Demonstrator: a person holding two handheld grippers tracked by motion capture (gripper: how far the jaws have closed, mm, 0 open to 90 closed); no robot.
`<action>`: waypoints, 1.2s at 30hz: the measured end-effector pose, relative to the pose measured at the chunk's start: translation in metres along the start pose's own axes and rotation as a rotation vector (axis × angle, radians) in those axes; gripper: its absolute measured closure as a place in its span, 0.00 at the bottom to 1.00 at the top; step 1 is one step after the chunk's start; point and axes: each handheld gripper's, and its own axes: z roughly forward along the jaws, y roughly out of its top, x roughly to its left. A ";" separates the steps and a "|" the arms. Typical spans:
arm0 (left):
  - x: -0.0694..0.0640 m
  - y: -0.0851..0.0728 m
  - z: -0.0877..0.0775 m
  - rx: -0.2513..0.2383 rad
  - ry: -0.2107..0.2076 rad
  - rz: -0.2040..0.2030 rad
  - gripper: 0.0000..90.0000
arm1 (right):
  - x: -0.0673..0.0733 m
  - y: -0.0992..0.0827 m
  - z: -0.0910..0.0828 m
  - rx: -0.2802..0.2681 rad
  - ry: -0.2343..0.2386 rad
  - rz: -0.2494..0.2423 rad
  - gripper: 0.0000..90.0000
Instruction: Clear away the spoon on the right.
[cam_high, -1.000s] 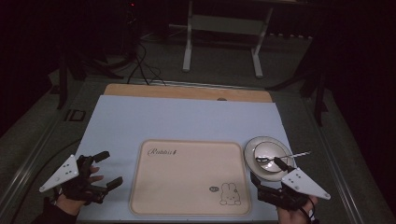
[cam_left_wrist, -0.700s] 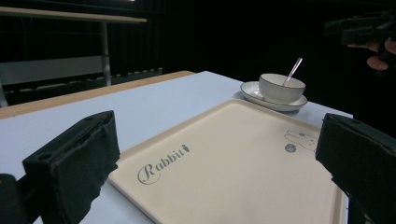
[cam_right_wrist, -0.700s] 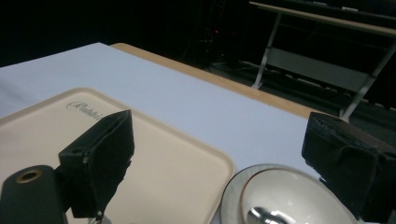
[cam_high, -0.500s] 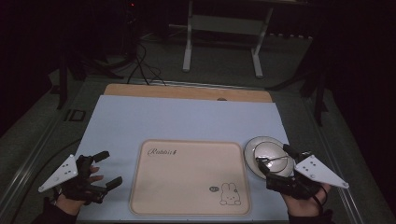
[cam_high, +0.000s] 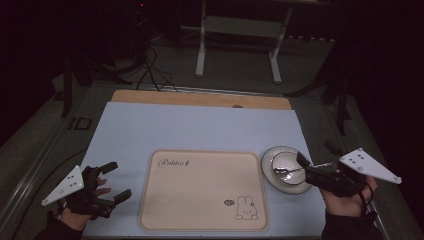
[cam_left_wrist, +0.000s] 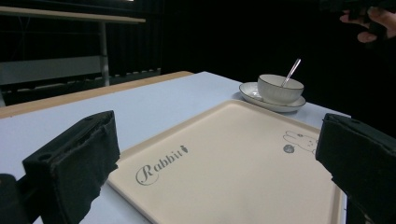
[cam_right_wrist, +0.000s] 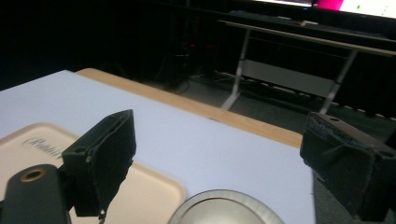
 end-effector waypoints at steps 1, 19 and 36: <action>0.000 0.000 0.000 0.000 -0.001 -0.001 0.00 | -0.002 0.001 0.000 -0.002 -0.008 0.001 0.13; 0.000 0.000 0.001 0.006 -0.003 0.005 0.00 | -0.067 -0.017 0.007 0.081 -0.108 0.129 0.19; -0.001 -0.001 0.002 0.011 -0.005 0.006 0.00 | -0.105 -0.066 0.026 0.206 -0.144 0.271 0.29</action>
